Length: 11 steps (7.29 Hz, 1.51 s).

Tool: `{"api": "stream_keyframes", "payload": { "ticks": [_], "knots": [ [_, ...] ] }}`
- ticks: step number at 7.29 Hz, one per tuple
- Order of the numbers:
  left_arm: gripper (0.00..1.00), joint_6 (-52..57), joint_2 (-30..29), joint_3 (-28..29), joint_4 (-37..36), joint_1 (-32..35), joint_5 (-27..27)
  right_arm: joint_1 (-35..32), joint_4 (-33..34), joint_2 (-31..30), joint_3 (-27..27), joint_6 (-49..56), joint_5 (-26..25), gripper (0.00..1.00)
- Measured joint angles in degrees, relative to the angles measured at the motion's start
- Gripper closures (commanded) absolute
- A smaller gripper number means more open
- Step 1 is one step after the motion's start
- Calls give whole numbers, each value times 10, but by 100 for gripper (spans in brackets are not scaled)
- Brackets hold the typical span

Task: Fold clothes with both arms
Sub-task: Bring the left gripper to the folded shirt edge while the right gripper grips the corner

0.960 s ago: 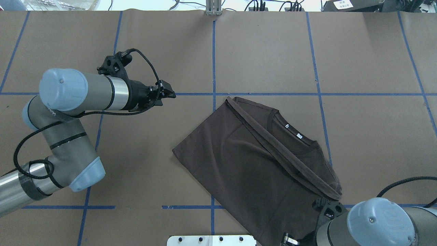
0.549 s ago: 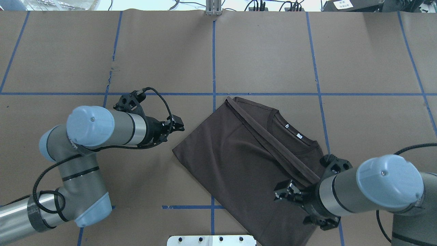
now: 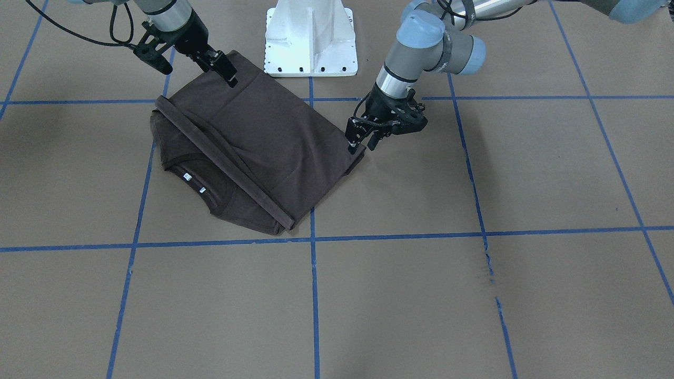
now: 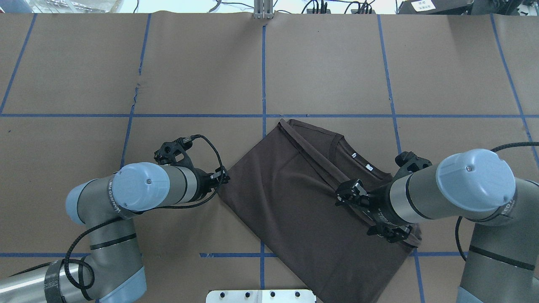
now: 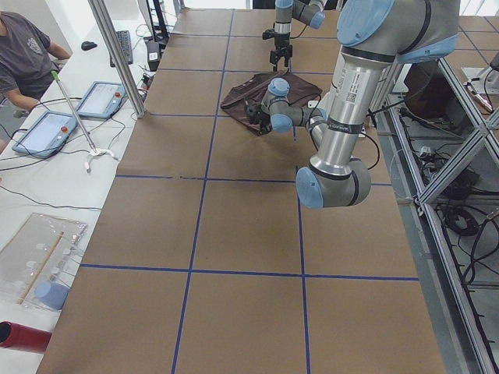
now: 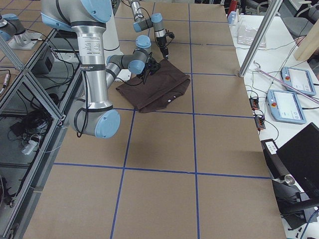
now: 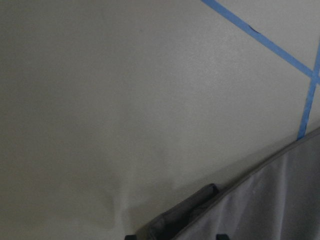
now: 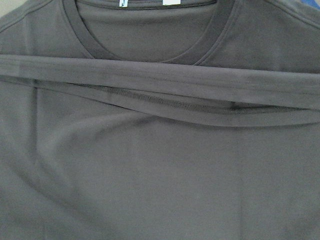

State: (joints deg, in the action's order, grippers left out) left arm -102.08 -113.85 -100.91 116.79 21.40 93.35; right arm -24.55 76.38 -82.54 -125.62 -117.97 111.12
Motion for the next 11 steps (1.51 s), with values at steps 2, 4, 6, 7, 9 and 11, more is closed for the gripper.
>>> {"api": "stream_keyframes", "payload": {
  "ticks": [2, 4, 6, 7, 9, 11],
  "knots": [
    [100, 2, 0, 4, -4, -5, -1, -1, 0, 0, 2, 1, 0, 0],
    [100, 7, 2, 4, -5, -5, -2, 0, 0, 1, 5, 5, 1, 0],
    [100, 47, -1, 3, -6, 15, -1, 1, -1, 3, 4, 7, 1, 0],
    [100, 94, -9, 8, -4, 45, 0, 0, -2, 6, 3, 7, 1, 0],
    [100, 169, -67, 74, 6, 127, 3, -5, -3, 13, 2, 7, 0, 0],
    [100, 184, -168, 234, 67, 185, 4, -16, -4, 16, 3, 7, -8, 0]
  ]
}}
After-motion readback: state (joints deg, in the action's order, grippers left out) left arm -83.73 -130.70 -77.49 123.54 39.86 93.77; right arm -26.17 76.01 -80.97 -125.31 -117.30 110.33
